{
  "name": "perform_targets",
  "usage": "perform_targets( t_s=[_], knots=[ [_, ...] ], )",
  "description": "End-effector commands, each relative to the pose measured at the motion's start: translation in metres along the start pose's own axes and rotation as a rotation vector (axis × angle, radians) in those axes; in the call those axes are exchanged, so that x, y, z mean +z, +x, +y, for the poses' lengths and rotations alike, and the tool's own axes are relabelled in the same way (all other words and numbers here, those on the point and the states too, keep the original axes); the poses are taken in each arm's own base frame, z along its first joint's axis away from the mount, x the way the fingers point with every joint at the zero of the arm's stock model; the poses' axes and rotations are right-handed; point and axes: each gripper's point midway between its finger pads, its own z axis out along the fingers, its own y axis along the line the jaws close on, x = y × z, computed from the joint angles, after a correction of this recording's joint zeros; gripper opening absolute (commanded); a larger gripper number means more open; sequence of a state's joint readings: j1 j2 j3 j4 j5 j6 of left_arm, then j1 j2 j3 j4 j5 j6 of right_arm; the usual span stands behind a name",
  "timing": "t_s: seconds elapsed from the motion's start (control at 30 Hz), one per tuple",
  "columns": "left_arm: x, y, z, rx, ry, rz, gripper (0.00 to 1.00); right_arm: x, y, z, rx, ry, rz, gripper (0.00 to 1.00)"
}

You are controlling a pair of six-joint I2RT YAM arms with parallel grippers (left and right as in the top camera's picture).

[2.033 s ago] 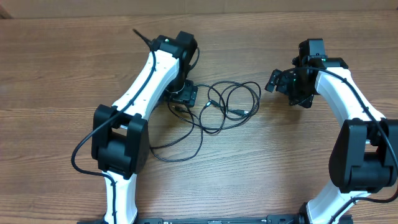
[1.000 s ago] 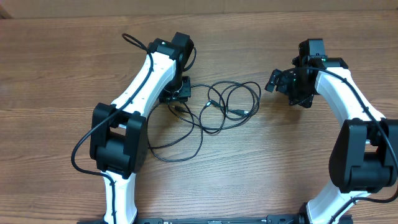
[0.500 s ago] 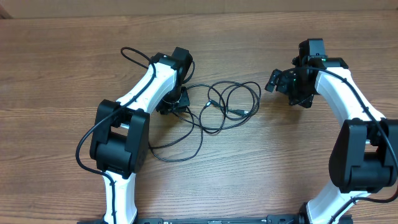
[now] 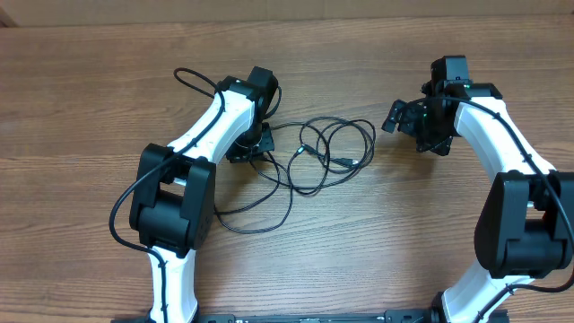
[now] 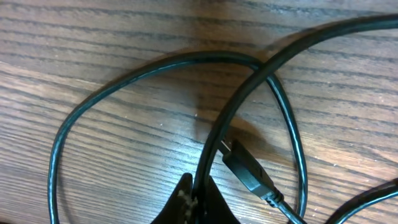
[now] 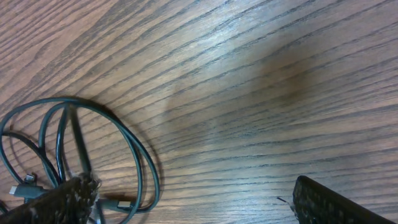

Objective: Untangle cables
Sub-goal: 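Grasp another cable strand with the left gripper, then lift the strand high with the left gripper, pulling it from the pile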

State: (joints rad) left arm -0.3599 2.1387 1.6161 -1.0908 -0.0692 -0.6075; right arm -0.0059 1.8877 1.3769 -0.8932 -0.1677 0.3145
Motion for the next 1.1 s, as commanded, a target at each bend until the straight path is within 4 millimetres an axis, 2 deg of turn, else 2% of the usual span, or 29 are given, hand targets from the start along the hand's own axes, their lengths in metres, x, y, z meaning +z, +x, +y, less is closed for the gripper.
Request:
perform_targets(
  t_s=[0.0,0.13,0.23,0.37,0.4,0.47,0.53,0.67,0.7,0.73,0.8,0.9,0.93,1.0,1.07],
  knots=[
    [0.002,0.000,0.003,-0.007,-0.016,-0.004,0.04,-0.003,0.000,-0.002,0.004,0.007,-0.010,1.00],
    [-0.012,-0.002,0.004,0.000,-0.012,-0.008,0.04,-0.003,0.000,-0.002,0.004,0.007,-0.010,1.00],
    [-0.040,-0.008,0.002,-0.001,-0.004,-0.026,0.04,-0.003,0.000,-0.002,0.004,0.007,-0.010,1.00],
    [-0.098,-0.032,-0.004,0.000,0.033,-0.129,0.04,-0.003,0.000,-0.002,0.004,0.007,-0.010,1.00],
    [-0.106,-0.036,-0.006,0.013,0.044,-0.147,0.04,-0.002,0.000,-0.002,0.004,0.007,-0.009,1.00],
    [-0.147,-0.051,-0.013,0.076,0.095,-0.237,0.04,-0.003,0.000,-0.002,0.004,0.007,-0.010,1.00],
    [-0.174,-0.059,-0.017,0.109,0.127,-0.301,0.04,-0.003,0.000,-0.002,0.004,0.007,-0.010,1.00],
    [-0.260,-0.077,-0.023,0.107,0.250,-0.511,0.04,-0.003,0.000,-0.002,0.004,0.007,-0.010,1.00],
    [-0.275,-0.079,-0.023,0.103,0.273,-0.550,0.04,-0.002,0.000,-0.002,0.004,0.007,-0.009,1.00],
    [-0.306,-0.081,-0.022,0.093,0.320,-0.628,0.04,-0.003,0.000,-0.002,0.004,0.007,-0.010,1.00],
    [-0.339,-0.082,-0.021,0.084,0.376,-0.715,0.04,-0.003,0.000,-0.002,0.004,0.007,-0.010,1.00],
    [-0.409,-0.077,-0.012,0.060,0.490,-0.905,0.04,-0.003,0.000,-0.002,0.004,0.007,-0.010,1.00],
    [-0.421,-0.075,-0.009,0.055,0.510,-0.939,0.04,-0.003,0.000,-0.002,0.004,0.007,-0.010,1.00],
    [-0.463,-0.064,-0.004,0.056,0.599,-1.051,0.04,-0.003,0.000,-0.002,0.004,0.007,-0.010,1.00],
    [-0.492,-0.054,-0.003,0.076,0.682,-1.121,0.04,-0.003,0.000,-0.002,0.004,0.007,-0.010,1.00]
  ],
)
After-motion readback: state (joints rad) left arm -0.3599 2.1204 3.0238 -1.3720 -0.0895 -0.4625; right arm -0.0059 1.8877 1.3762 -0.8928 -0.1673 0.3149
